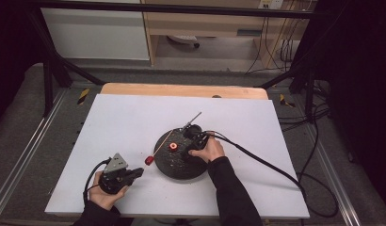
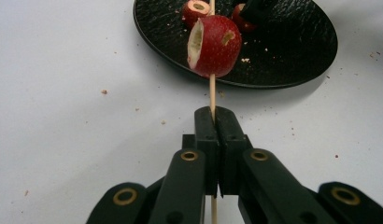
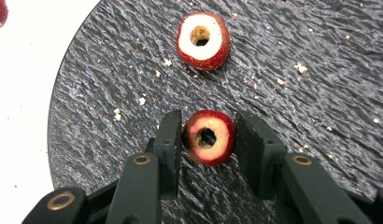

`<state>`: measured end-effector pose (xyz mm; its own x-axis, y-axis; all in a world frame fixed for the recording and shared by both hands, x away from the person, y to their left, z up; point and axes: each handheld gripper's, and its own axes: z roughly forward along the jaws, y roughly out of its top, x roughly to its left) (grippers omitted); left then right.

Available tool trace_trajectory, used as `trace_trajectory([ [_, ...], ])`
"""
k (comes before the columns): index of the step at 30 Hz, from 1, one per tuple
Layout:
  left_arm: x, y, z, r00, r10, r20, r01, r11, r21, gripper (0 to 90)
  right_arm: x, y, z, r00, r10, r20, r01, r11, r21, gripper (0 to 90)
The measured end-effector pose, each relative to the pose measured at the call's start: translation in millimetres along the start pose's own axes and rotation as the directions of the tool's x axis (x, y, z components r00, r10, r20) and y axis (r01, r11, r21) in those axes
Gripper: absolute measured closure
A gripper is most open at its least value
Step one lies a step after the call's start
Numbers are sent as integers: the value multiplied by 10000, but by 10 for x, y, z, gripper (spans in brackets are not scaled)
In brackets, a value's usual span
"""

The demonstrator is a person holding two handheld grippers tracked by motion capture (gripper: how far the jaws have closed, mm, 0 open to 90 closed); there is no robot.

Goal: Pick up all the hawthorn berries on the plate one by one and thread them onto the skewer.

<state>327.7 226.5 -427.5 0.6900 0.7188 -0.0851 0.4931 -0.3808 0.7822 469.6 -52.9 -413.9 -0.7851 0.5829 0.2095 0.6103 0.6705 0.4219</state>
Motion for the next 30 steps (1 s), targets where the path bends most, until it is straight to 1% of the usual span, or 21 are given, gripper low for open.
trace_trajectory([
  [6, 0, 0, -2, 10000, -10, -15, 10, 10000, -19, 887, 5, -2, -22, 9999, 160, -30, -160, 9999, -23, 631],
  [9, -1, 1, -3, 10000, -4, -20, 4, 10000, -21, 886, 8, 4, -59, 9998, 190, -71, -191, 9996, -202, 631],
  [13, -1, 1, -6, 10000, -34, -34, 33, 10000, -56, 886, 9, 7, -124, 9996, 295, -12, -296, 9989, -359, 632],
  [14, -1, 1, -7, 10000, -34, -42, 34, 10000, -60, 886, 8, 6, -141, 9997, 261, 28, -260, 9990, -377, 632],
  [16, -2, 1, -7, 10000, -31, -42, 31, 10000, -65, 886, 19, 5, -170, 9994, 350, -19, -350, 9984, -452, 632],
  [20, -6, 2, -8, 10000, -6, -62, 6, 10000, -85, 887, 29, -7, -223, 9994, 346, 18, -345, 9974, -636, 633],
  [25, -9, 4, -11, 10000, 8, -69, -9, 9999, -103, 887, 38, -46, -286, 9989, 475, -9, -474, 9944, -948, 633],
  [28, -12, 6, -11, 10000, 15, -76, -16, 9999, -118, 886, 38, -80, -322, 9982, 599, -96, -606, 9907, -1217, 633],
  [30, -14, 6, -12, 10000, 7, -74, -8, 9999, -132, 886, 38, -112, -350, 9975, 666, -218, -692, 9862, -1505, 633],
])
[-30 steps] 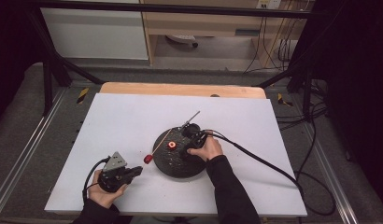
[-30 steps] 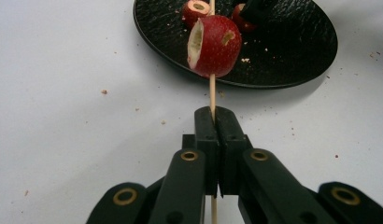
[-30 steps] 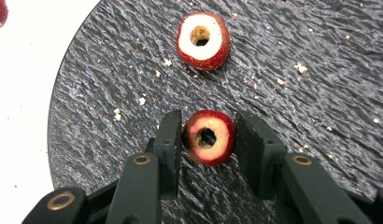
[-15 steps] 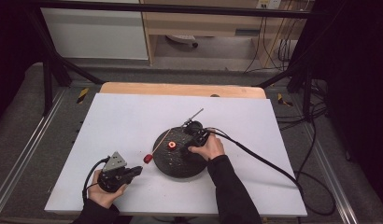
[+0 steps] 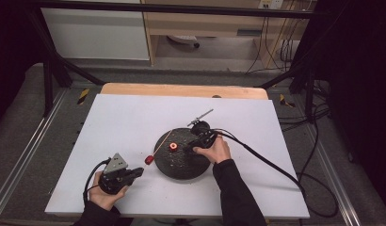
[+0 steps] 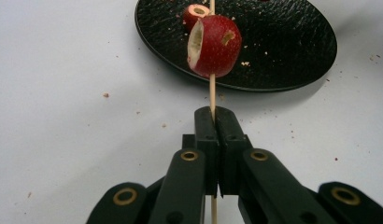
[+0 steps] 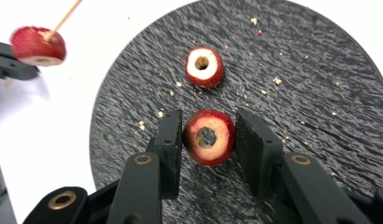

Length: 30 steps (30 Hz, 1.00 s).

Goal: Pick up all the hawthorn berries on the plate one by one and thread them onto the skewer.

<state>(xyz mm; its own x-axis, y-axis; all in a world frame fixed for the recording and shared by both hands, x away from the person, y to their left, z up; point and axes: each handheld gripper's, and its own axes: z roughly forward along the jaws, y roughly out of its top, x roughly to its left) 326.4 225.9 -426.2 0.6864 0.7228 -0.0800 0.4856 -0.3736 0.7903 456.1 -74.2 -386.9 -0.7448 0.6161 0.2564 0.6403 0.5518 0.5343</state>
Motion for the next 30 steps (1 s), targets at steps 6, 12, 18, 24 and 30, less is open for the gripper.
trace_trajectory([
  [6, -12, 4, 2, 10000, 18, -17, -18, 10000, -31, 887, -3, -108, -94, 9994, 308, -181, -324, 9947, -977, 634],
  [12, -33, 12, 11, 10000, 19, -15, -19, 10000, -76, 886, 5, -268, -167, 9970, 618, -461, -708, 9709, -2289, 634],
  [18, -57, 21, 18, 10000, 9, -14, -9, 9999, -147, 887, -27, -459, -202, 9894, 1154, -877, -1396, 9216, -3622, 634],
  [24, -96, 34, 28, 10000, 36, -1, -36, 9997, -246, 887, -58, -623, -207, 9767, 1600, -1430, -2095, 8545, -4752, 634],
  [30, -136, 42, 49, 10000, 26, -26, -27, 9996, -284, 887, -73, -697, -193, 9667, 1899, -1716, -2535, 8025, -5401, 635],
])
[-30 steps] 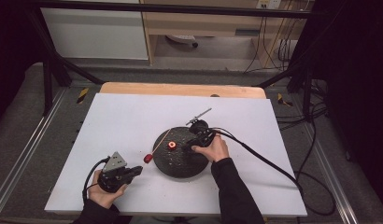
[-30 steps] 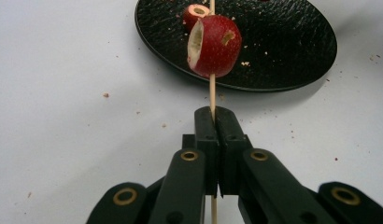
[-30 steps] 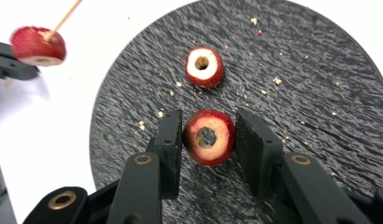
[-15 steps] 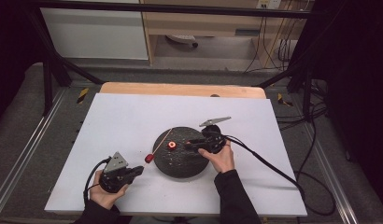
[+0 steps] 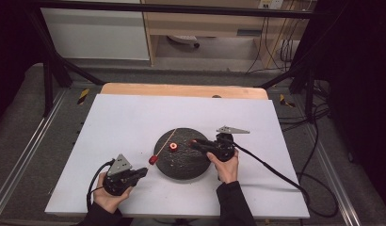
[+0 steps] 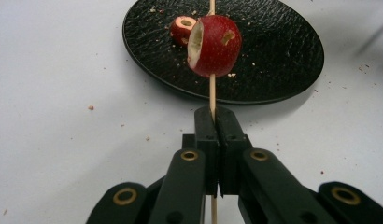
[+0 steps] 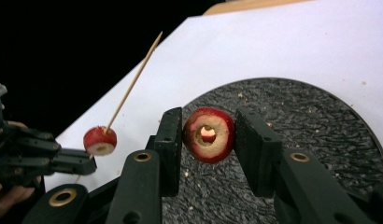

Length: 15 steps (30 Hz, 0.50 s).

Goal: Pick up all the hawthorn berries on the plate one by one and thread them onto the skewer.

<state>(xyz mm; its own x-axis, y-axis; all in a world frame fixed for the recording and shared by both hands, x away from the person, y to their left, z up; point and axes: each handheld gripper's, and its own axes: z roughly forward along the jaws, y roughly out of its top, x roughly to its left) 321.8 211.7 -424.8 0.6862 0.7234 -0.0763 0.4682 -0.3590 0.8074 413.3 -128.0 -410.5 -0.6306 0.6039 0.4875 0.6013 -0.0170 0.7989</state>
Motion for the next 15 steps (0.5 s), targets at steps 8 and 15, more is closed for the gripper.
trace_trajectory([
  [8, -54, 15, 25, 10000, -51, -28, 50, 9999, -101, 887, 20, -15, -8, 9999, 144, -35, -147, 9960, -880, 636],
  [15, -116, 28, 61, 9998, -146, -103, 143, 9996, -259, 886, 39, -2, -4, 9990, 452, -58, -455, 9821, -1826, 636],
])
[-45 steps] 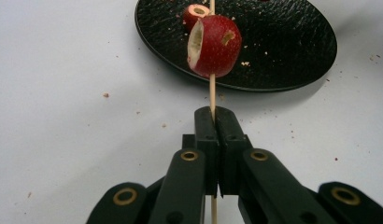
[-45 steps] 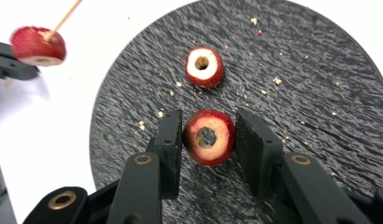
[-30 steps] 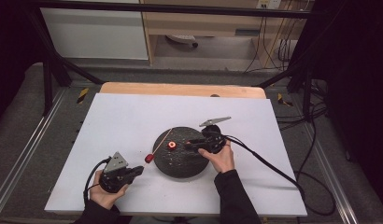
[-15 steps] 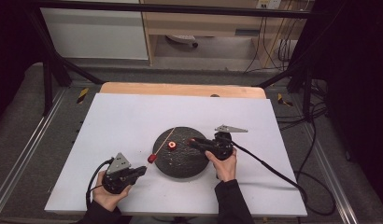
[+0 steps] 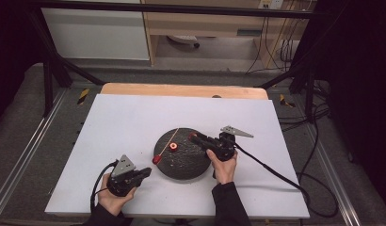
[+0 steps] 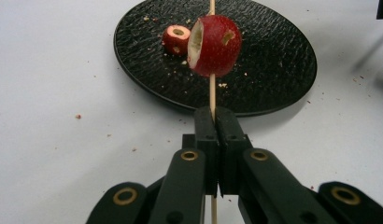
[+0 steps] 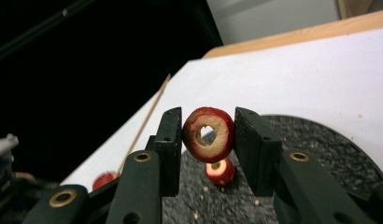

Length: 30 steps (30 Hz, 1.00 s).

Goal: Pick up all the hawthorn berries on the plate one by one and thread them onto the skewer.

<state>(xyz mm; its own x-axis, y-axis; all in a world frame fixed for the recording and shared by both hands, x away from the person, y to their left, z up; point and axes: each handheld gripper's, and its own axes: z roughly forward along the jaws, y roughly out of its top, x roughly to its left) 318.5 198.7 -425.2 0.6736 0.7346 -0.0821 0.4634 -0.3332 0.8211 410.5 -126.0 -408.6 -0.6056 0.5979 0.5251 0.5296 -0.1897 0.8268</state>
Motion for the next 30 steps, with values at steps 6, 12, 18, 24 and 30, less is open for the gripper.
trace_trajectory([
  [6, -54, 10, 29, 10000, -9, -28, 9, 10000, -65, 886, 4, -11, 24, 9998, 177, 69, -172, 9975, -691, 636],
  [12, -75, 32, 34, 10000, -51, -53, 50, 9998, -187, 886, 6, 23, 18, 9994, 329, 122, -312, 9924, -1187, 636],
  [18, -94, 57, 39, 10000, -46, -62, 45, 9997, -220, 886, 13, 94, -13, 9987, 515, -54, -516, 9818, -1827, 636],
  [24, -116, 103, 61, 9999, -155, -68, 153, 9994, -311, 886, 14, 166, -45, 9971, 751, -157, -767, 9675, -2408, 636],
  [30, -162, 164, 89, 9997, -230, 83, 234, 9987, -462, 886, 3, 235, -64, 9943, 1012, -341, -1068, 9528, -2842, 637],
])
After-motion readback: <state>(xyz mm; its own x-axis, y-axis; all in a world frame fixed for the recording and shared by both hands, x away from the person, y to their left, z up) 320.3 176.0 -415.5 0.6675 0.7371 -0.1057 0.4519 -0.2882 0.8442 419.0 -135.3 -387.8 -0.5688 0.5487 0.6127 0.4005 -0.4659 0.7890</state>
